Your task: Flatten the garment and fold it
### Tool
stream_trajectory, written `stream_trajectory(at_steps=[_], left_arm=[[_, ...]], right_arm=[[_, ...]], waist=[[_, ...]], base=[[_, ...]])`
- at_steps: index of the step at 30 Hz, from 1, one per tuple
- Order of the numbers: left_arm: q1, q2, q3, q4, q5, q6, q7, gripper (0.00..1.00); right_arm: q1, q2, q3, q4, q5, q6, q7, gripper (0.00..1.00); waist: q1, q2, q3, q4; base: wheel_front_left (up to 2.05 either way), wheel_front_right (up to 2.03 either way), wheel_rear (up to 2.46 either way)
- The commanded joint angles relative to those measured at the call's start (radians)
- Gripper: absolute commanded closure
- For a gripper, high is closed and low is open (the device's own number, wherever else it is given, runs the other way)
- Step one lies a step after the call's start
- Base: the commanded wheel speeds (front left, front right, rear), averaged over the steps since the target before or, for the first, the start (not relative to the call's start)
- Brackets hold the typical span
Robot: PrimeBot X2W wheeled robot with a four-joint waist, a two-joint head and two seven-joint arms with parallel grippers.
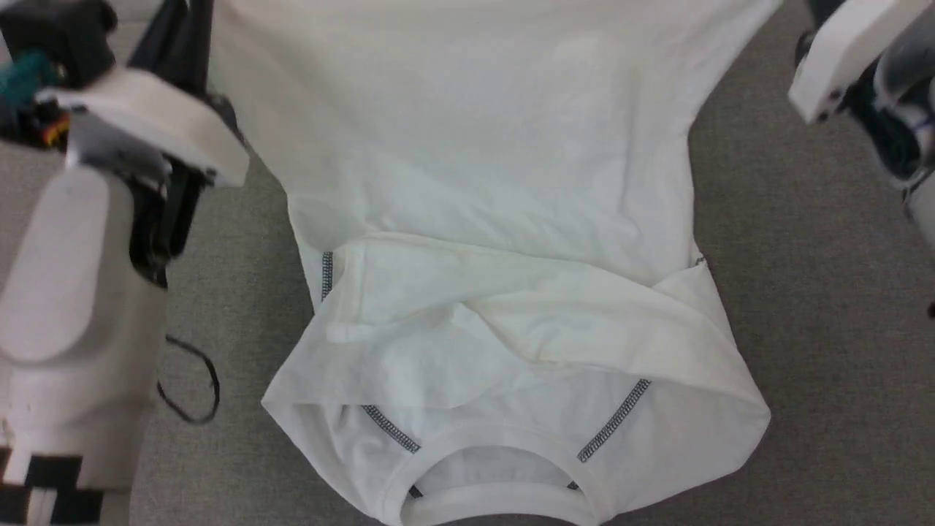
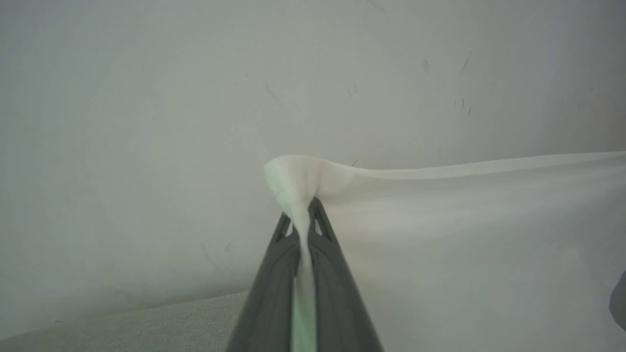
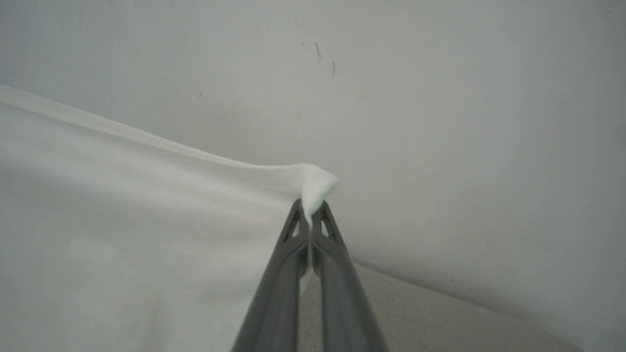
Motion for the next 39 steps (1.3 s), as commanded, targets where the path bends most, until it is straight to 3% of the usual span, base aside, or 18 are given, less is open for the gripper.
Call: stream_trajectory(at_steps=[1,8,14,20,27,28,29,30,31,36,39], left_arm=[[0.063,0.013,0.012,-0.027,-0.009,0.017,-0.008,1.00],[0.480,0.027,0.051,-0.284,-0.067,0.118,0.027,1.00],[0.758,0.019,0.037,-0.413,-0.116,0.175,0.105,1.00],[0.938,0.016,0.025,-0.453,-0.137,0.224,0.146,1.00],[1.053,0.002,-0.001,-0.441,-0.158,0.230,0.155,1.00],[1.067,-0.002,-0.003,-0.434,-0.165,0.226,0.151,1.00],[1.082,-0.011,-0.001,-0.427,-0.176,0.224,0.140,0.71],[1.097,-0.023,0.004,-0.422,-0.186,0.224,0.125,0.05],[1.109,-0.030,0.003,-0.415,-0.189,0.223,0.113,0.00],[1.142,-0.039,0.009,-0.402,-0.171,0.216,0.029,0.00],[1.131,-0.043,0.031,-0.428,-0.148,0.197,-0.080,0.00]], right_arm=[[0.056,-0.014,0.013,-0.019,0.005,-0.002,-0.009,1.00],[0.404,-0.076,0.027,-0.236,0.045,-0.002,-0.001,1.00],[0.713,-0.092,-0.089,-0.416,0.032,-0.002,0.057,1.00],[0.995,-0.029,-0.241,-0.562,-0.024,-0.002,0.170,1.00],[1.258,0.101,-0.414,-0.695,-0.119,-0.002,0.297,1.00],[1.286,0.119,-0.429,-0.708,-0.140,-0.002,0.312,0.93],[1.310,0.138,-0.439,-0.720,-0.157,-0.002,0.327,0.77],[1.334,0.156,-0.443,-0.733,-0.171,-0.002,0.341,0.40],[1.355,0.174,-0.450,-0.746,-0.180,-0.002,0.350,0.00],[1.427,0.228,-0.475,-0.816,-0.237,-0.002,0.347,0.00],[1.438,0.251,-0.495,-0.879,-0.248,-0.002,0.293,0.00]], waist=[[0.0001,-0.0002,-0.077,-0.013],[0.0001,-0.0002,-0.163,-0.010],[0.0001,-0.0002,-0.214,0.003],[0.0001,-0.0002,-0.252,-0.008],[0.0001,-0.0002,-0.272,-0.025],[0.0001,-0.0002,-0.278,-0.028],[0.0001,-0.0002,-0.283,-0.034],[0.0001,-0.0002,-0.287,-0.037],[0.0001,-0.0002,-0.290,-0.037],[0.0001,-0.0002,-0.314,-0.031],[0.0001,-0.0002,-0.319,-0.024]], base=[[0.00,0.00,0.00],[0.00,0.00,0.00],[0.00,0.00,0.00],[0.00,0.00,0.00],[0.00,0.00,0.00],[0.00,0.00,0.00],[0.00,0.00,0.00],[0.00,0.00,0.00],[0.00,0.00,0.00],[0.00,0.00,0.00],[0.00,0.00,0.00]])
